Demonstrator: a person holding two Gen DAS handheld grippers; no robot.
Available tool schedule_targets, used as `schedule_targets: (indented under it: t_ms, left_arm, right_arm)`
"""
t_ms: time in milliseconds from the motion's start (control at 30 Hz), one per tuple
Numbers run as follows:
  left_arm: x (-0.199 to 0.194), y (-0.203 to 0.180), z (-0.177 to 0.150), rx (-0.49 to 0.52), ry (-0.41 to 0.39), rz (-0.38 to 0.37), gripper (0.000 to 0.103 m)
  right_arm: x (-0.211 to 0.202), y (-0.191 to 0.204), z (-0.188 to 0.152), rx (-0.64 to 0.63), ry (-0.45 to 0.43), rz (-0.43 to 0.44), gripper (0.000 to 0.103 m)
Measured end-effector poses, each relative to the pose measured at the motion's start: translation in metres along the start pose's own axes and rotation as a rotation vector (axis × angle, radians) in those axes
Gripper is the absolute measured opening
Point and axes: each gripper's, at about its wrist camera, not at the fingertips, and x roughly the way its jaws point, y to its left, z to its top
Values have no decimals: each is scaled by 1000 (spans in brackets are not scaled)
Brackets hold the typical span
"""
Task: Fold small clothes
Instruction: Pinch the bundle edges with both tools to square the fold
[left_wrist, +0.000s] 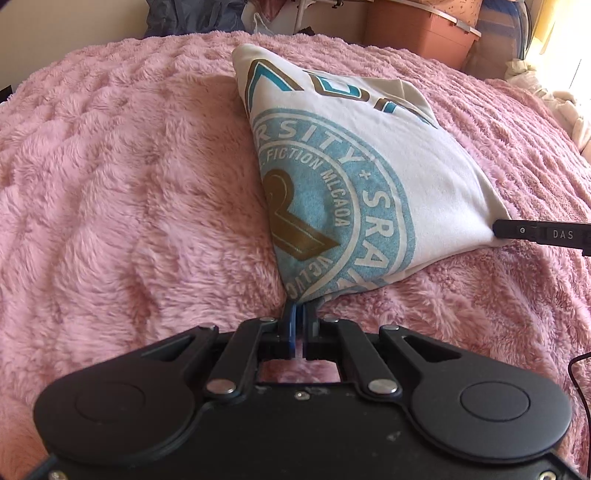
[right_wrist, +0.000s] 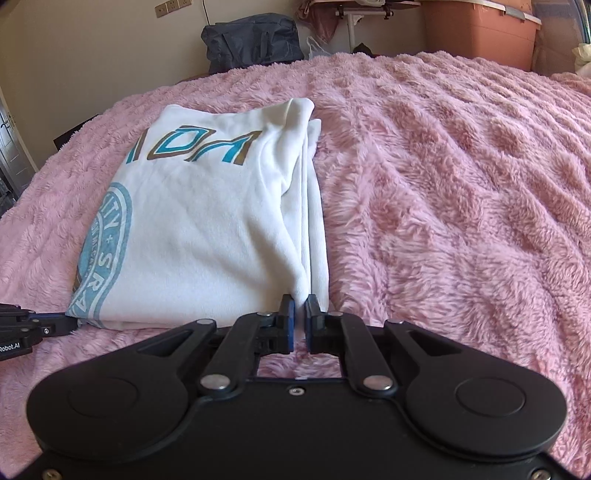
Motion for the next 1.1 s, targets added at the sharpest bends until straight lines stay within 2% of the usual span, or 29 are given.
schedule_targets:
  t_ms: [133, 233, 267, 367, 433, 600, 667, 700, 767, 967, 1067, 1100]
  left_arm:
    - [-17, 6, 4, -3, -20, -42, 2]
    - [-45, 12, 9, -12, -85, -60, 6]
    - [-54, 13, 12, -19, -112, -64, 6]
    - [-66, 17, 27, -51, -171, -96, 7]
    - [-61, 16, 37, -73, -183, -124, 9]
    - [-26, 7, 54, -135, -136, -196, 9]
    - [-17, 4, 52, -145, -113, -190, 9]
    - [-12, 4, 51, -145, -100, -196, 9]
    - [-3, 1, 46, -141, -75, -193, 9]
    - [9, -2, 42, -114, -66, -183, 13]
    - [13, 0, 43, -116, -60, -187, 15]
    - [13, 0, 43, -115, -59, -188, 15]
  right_arm:
    - [2, -4, -1, 24, 4, 6, 6]
    - [-11, -5, 5, 5, -28, 23, 21]
    - [-18, -6, 9, 2, -48, 28, 22]
    - [-34, -7, 22, 8, -114, 47, 22]
    - [-35, -6, 34, 13, -140, 51, 23]
    - [-4, 5, 66, -11, -126, 68, 23]
    - [12, 5, 77, 3, -115, 60, 32]
    - [18, 3, 80, 20, -115, 57, 32]
    - [31, -5, 85, 81, -101, 72, 32]
    - [62, -22, 92, 246, -64, 142, 33]
    - [71, -20, 94, 247, -55, 149, 33]
    - [72, -19, 95, 240, -52, 150, 29]
